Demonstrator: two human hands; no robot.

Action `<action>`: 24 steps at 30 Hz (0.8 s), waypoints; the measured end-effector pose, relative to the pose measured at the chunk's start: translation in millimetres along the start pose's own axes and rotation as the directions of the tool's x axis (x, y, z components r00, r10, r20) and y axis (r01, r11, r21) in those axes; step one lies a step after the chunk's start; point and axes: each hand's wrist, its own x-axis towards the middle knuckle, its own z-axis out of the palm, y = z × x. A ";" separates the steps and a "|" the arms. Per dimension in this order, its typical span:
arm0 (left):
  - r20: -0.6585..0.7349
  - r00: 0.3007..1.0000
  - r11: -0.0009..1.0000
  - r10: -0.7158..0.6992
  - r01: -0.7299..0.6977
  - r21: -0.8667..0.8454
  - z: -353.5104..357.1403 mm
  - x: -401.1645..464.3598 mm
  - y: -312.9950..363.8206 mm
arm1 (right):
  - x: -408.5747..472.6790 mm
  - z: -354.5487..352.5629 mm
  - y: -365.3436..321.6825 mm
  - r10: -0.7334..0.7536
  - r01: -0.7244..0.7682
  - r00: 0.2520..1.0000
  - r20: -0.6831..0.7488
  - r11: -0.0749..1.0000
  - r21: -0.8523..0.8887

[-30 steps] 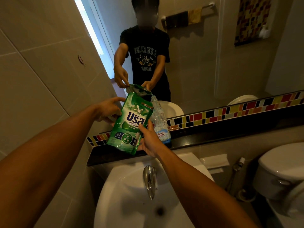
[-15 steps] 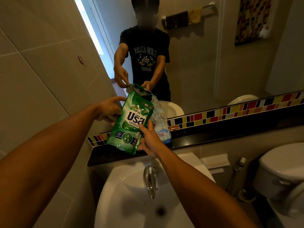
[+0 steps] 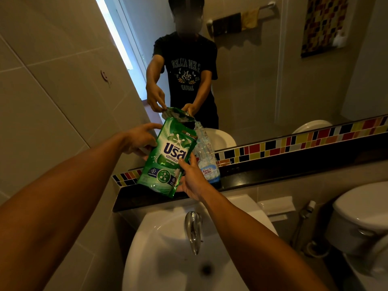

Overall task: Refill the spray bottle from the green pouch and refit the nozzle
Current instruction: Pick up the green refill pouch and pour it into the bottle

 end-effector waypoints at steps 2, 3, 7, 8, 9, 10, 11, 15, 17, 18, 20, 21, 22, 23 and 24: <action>0.000 1.000 1.000 0.002 -0.002 0.001 0.1 0.3 -0.2 | -0.2 0.4 0.5 -0.001 0.001 1.000 0.001 1.000 0.003; -0.001 1.000 1.000 0.003 -0.003 -0.001 0.1 0.6 -0.2 | -0.1 0.5 0.6 -0.002 0.002 1.000 0.002 1.000 0.002; -0.001 1.000 1.000 0.008 -0.008 0.000 -0.4 1.4 0.2 | 0.7 0.1 0.6 -0.005 0.005 1.000 0.002 1.000 -0.004; -0.001 1.000 1.000 0.009 -0.009 0.002 -0.1 1.7 0.0 | 0.9 -0.2 0.7 -0.005 0.005 1.000 0.003 1.000 -0.004; -0.002 1.000 1.000 0.009 -0.009 0.003 0.2 1.3 0.0 | 0.9 -0.3 0.8 -0.004 0.004 1.000 0.003 1.000 -0.003; -0.004 1.000 1.000 0.009 -0.009 0.002 0.7 0.8 -0.1 | 1.1 -0.4 1.1 -0.001 0.001 1.000 0.001 1.000 -0.002; -0.004 1.000 1.000 0.009 -0.009 -0.002 1.7 0.4 -0.7 | 1.5 -1.0 1.4 0.002 -0.002 1.000 -0.001 1.000 -0.004; -0.022 0.999 0.999 0.024 -0.024 -0.028 9.8 -1.3 -7.5 | 3.3 -5.9 3.5 0.003 -0.004 1.000 -0.022 0.999 -0.041; -0.042 0.998 0.997 0.042 -0.045 -0.067 17.3 -1.2 -14.2 | 3.5 -9.7 4.1 -0.016 0.014 0.999 -0.037 0.998 -0.065; -0.050 0.997 0.994 0.053 -0.057 -0.091 21.5 -0.7 -18.1 | 3.8 -11.9 4.5 -0.031 0.027 0.998 -0.047 0.996 -0.083; -0.066 0.995 0.987 0.071 -0.080 -0.142 31.1 1.4 -26.3 | 4.6 -17.2 5.0 -0.056 0.046 0.996 -0.068 0.989 -0.140; -0.074 0.994 0.982 0.082 -0.093 -0.166 35.8 2.3 -30.3 | 5.5 -20.5 6.1 -0.063 0.050 0.995 -0.074 0.984 -0.168; -0.087 0.992 0.977 0.092 -0.106 -0.185 39.7 3.8 -34.4 | 5.7 -23.8 7.1 -0.074 0.059 0.994 -0.076 0.980 -0.191; -0.100 0.990 0.973 0.101 -0.119 -0.200 43.0 5.4 -38.2 | 5.7 -26.7 7.8 -0.087 0.070 0.994 -0.071 0.974 -0.214; -0.114 0.987 0.968 0.111 -0.133 -0.214 45.8 7.7 -42.9 | 5.5 -28.8 8.1 -0.098 0.079 0.993 -0.065 0.967 -0.241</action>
